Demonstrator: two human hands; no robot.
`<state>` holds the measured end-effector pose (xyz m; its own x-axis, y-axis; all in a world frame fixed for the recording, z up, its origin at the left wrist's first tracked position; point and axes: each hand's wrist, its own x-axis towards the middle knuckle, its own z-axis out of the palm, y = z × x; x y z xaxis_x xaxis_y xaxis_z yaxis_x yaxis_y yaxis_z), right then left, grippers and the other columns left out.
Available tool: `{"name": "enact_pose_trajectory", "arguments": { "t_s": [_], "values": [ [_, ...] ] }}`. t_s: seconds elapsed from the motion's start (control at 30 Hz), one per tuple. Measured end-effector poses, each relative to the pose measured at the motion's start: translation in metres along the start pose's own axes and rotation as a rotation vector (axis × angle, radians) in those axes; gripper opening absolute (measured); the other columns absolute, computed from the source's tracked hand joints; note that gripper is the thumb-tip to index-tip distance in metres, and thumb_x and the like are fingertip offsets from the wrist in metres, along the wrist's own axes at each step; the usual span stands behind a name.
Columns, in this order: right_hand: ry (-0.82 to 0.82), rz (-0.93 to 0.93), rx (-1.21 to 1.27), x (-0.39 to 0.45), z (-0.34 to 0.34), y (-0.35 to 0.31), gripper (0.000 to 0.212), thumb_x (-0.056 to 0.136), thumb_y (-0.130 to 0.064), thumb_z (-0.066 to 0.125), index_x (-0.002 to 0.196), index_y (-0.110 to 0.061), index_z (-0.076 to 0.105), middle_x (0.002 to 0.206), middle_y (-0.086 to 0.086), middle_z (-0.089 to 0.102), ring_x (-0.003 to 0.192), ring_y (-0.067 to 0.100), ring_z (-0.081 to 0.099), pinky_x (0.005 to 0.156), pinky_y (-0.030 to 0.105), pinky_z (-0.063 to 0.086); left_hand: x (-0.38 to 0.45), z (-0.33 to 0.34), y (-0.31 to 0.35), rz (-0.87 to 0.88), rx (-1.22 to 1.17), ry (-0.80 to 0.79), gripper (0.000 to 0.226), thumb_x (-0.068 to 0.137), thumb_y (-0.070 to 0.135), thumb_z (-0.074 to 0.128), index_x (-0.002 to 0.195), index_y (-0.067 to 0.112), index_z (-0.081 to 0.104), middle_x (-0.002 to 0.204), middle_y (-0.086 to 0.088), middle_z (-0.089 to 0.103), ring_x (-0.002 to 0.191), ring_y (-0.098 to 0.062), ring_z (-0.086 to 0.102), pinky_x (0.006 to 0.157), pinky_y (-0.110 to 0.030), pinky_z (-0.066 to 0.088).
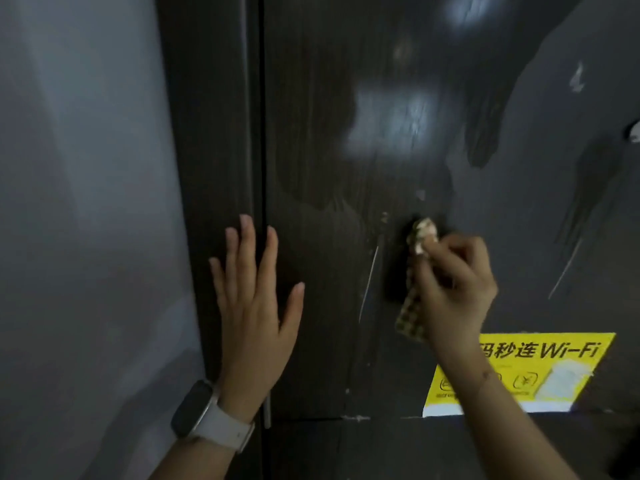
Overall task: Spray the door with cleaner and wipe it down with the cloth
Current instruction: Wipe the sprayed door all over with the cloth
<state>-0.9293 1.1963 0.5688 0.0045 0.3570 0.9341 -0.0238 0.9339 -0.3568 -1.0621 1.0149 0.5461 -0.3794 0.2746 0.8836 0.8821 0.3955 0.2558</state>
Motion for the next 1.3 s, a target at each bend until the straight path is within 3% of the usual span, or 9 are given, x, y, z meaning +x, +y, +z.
{"name": "enact_pose_trajectory", "arguments": {
  "t_s": [0.17, 0.3, 0.5, 0.6, 0.7, 0.77, 0.93, 1.13, 1.3],
  "values": [
    [0.027, 0.246, 0.018, -0.093, 0.009, 0.002, 0.015, 0.082, -0.010, 0.069, 0.095, -0.004, 0.076, 0.087, 0.003, 0.058, 0.085, -0.007, 0.052, 0.072, 0.007, 0.037, -0.012, 0.014, -0.013, -0.001, 0.149, 0.031, 0.084, 0.091, 0.050, 0.051, 0.156, 0.021, 0.007, 0.163, -0.002, -0.008, 0.150, -0.019, -0.010, 0.120, -0.044, -0.010],
    [-0.007, 0.377, 0.052, -0.118, 0.014, -0.009, 0.009, 0.077, -0.005, 0.072, 0.085, -0.006, 0.075, 0.084, 0.001, 0.062, 0.083, -0.004, 0.056, 0.072, 0.009, 0.040, -0.014, 0.016, -0.012, -0.082, 0.122, 0.079, 0.088, 0.089, 0.054, 0.056, 0.154, 0.014, 0.012, 0.160, -0.016, -0.001, 0.149, -0.023, -0.012, 0.120, -0.048, -0.008],
    [0.094, 0.220, 0.091, -0.050, 0.018, -0.030, 0.013, 0.083, -0.004, 0.077, 0.080, -0.008, 0.065, 0.080, 0.001, 0.058, 0.078, -0.005, 0.052, 0.070, 0.011, 0.039, -0.016, 0.005, -0.015, -0.061, 0.186, -0.006, 0.109, 0.086, 0.061, 0.058, 0.153, 0.010, -0.011, 0.159, -0.018, -0.005, 0.148, -0.024, -0.015, 0.120, -0.050, -0.006],
    [0.038, 0.176, 0.048, -0.071, 0.020, -0.022, 0.013, 0.082, 0.005, 0.074, 0.081, -0.004, 0.065, 0.082, 0.004, 0.058, 0.078, 0.004, 0.052, 0.071, 0.014, 0.039, -0.018, 0.004, -0.017, -0.037, 0.245, -0.049, 0.112, 0.085, 0.066, 0.055, 0.152, 0.011, -0.016, 0.160, -0.019, -0.006, 0.147, -0.025, -0.017, 0.119, -0.052, -0.006],
    [-0.059, 0.238, 0.000, -0.129, 0.021, -0.011, 0.023, 0.079, 0.009, 0.069, 0.085, -0.013, 0.062, 0.086, 0.002, 0.059, 0.081, 0.010, 0.056, 0.074, 0.015, 0.041, -0.017, 0.005, -0.018, -0.021, 0.248, -0.050, 0.112, 0.085, 0.068, 0.053, 0.151, 0.010, -0.016, 0.159, -0.021, -0.003, 0.148, -0.030, -0.012, 0.118, -0.050, -0.009],
    [-0.060, 0.266, -0.008, -0.144, 0.021, -0.013, 0.013, 0.081, 0.006, 0.066, 0.082, -0.007, 0.066, 0.086, 0.003, 0.060, 0.081, 0.012, 0.058, 0.073, 0.015, 0.041, -0.018, 0.006, -0.019, -0.011, 0.259, -0.044, 0.110, 0.086, 0.068, 0.052, 0.152, 0.010, -0.015, 0.158, -0.022, -0.001, 0.148, -0.036, -0.005, 0.118, -0.052, -0.007],
    [0.088, 0.188, -0.023, -0.091, 0.036, -0.026, 0.006, 0.081, 0.009, 0.069, 0.078, 0.005, 0.069, 0.083, 0.009, 0.061, 0.077, 0.017, 0.057, 0.072, 0.016, 0.041, -0.020, 0.007, -0.020, 0.003, 0.266, -0.035, 0.107, 0.089, 0.068, 0.052, 0.153, 0.003, -0.004, 0.157, -0.023, 0.002, 0.146, -0.040, 0.001, 0.117, -0.056, -0.002],
    [-0.034, 0.251, -0.014, -0.143, 0.030, -0.023, 0.008, 0.079, 0.007, 0.064, 0.079, 0.003, 0.070, 0.087, 0.002, 0.059, 0.081, 0.010, 0.057, 0.073, 0.013, 0.041, -0.019, 0.005, -0.020, 0.003, 0.277, -0.023, 0.102, 0.090, 0.066, 0.051, 0.152, 0.001, 0.001, 0.157, -0.024, 0.004, 0.145, -0.040, 0.002, 0.117, -0.056, -0.002],
    [0.033, 0.209, 0.016, -0.103, 0.043, -0.034, 0.014, 0.075, 0.015, 0.066, 0.081, 0.003, 0.072, 0.084, 0.007, 0.060, 0.077, 0.019, 0.058, 0.071, 0.017, 0.043, -0.018, 0.005, -0.018, 0.003, 0.283, -0.032, 0.102, 0.091, 0.065, 0.051, 0.152, 0.000, 0.002, 0.157, -0.026, 0.005, 0.145, -0.041, 0.002, 0.117, -0.057, -0.002]
  ]
}}
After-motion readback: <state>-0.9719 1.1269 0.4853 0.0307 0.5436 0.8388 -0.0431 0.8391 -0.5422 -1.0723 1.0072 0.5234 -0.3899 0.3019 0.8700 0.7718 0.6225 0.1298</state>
